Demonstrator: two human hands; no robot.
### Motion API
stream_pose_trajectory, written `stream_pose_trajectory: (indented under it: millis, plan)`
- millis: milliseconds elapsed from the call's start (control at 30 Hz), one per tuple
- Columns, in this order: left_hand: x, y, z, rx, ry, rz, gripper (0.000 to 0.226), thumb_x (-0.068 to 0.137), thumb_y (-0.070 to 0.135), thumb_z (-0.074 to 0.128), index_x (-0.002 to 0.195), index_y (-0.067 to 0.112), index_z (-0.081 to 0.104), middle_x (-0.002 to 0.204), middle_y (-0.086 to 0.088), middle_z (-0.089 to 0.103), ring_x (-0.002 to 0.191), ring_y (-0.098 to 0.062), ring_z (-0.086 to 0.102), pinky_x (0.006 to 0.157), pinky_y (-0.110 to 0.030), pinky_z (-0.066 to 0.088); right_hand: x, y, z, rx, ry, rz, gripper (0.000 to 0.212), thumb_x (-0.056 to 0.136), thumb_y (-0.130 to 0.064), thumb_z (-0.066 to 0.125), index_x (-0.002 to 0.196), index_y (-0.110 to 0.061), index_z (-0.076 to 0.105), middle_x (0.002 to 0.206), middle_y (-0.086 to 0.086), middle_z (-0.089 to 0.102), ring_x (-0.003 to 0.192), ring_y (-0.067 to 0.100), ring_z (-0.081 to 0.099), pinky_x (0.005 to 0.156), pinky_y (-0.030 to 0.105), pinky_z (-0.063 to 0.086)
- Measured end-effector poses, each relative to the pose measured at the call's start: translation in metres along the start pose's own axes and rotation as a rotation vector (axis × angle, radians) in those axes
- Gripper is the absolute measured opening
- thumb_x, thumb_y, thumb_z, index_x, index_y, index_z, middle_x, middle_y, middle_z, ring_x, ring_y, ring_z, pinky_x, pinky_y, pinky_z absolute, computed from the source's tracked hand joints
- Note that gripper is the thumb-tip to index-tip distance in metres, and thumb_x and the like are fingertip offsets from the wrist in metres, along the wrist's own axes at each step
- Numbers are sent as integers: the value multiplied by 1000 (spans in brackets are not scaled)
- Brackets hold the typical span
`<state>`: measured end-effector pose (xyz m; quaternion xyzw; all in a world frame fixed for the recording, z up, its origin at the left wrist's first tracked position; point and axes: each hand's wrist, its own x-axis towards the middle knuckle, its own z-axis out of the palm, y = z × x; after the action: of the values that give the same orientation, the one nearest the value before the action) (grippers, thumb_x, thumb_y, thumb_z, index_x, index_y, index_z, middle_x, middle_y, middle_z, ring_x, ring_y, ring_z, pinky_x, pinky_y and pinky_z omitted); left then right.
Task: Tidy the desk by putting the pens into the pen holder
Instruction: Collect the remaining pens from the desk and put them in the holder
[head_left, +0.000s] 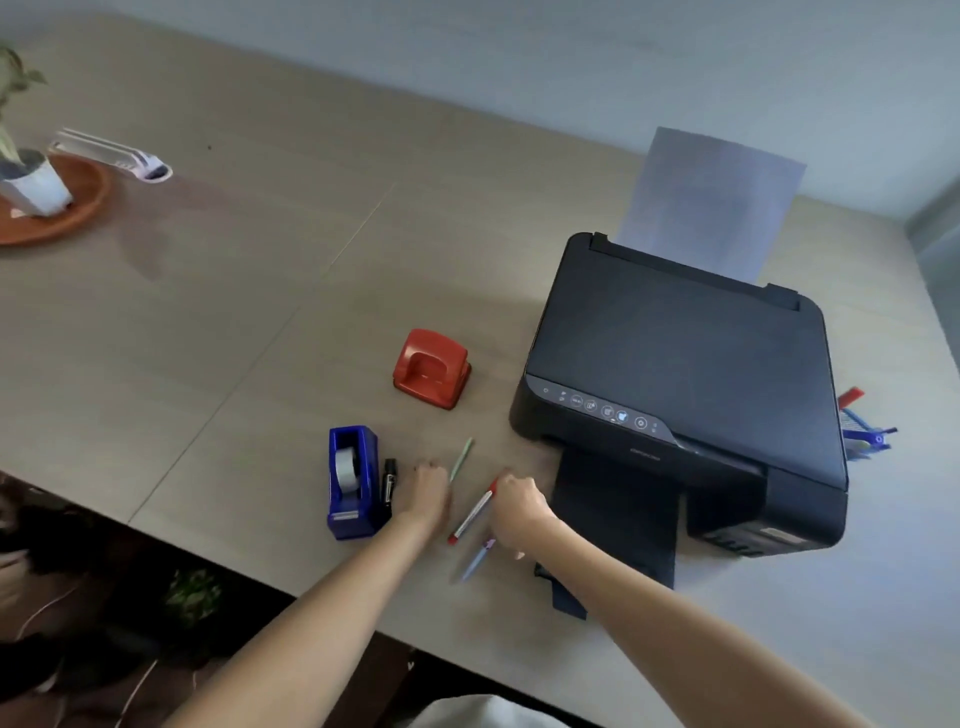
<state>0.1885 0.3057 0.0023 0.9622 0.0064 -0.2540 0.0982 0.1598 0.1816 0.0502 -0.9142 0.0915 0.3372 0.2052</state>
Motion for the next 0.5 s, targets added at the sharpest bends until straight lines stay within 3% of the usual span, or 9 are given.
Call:
stream_pose_trajectory:
  millis: [100,200,267,367,500]
  plan:
    - [3,-6,7,-3,-3,22,37,95,-3,32,127,-3,51,129,-20,56,115,-35,59,94,-41,48,13,-8,19,3,15,132,57,85,-1,57,135,0,30,130,17,52,118,35,56,90,41,51]
    - [-6,-12,11,-74,37,4,34,98,1,29,122,-3,53,122,-19,61,109,-34,63,87,-38,51,18,-8,31,117,89,210,46,89,-2,40,134,-5,28,124,18,57,114,39,57,87,46,50]
    - [-17,-21,16,-127,139,-35,26,100,6,33,115,-1,53,116,-17,63,103,-30,65,81,-34,53,21,-8,37,163,148,233,36,91,-1,34,126,-6,31,120,20,59,112,39,58,89,45,48]
    - [-35,-31,28,-114,243,-93,24,97,8,40,113,0,55,119,-16,57,105,-28,58,83,-30,51,18,-10,39,311,273,258,28,90,-4,32,118,-7,30,116,21,60,105,40,59,84,44,47]
    - [-38,-25,33,-107,262,-118,7,72,-3,68,79,-7,67,109,-30,62,91,-40,65,68,-40,59,18,-19,32,575,310,357,45,91,-8,27,135,-9,16,122,16,51,98,34,51,79,44,43]
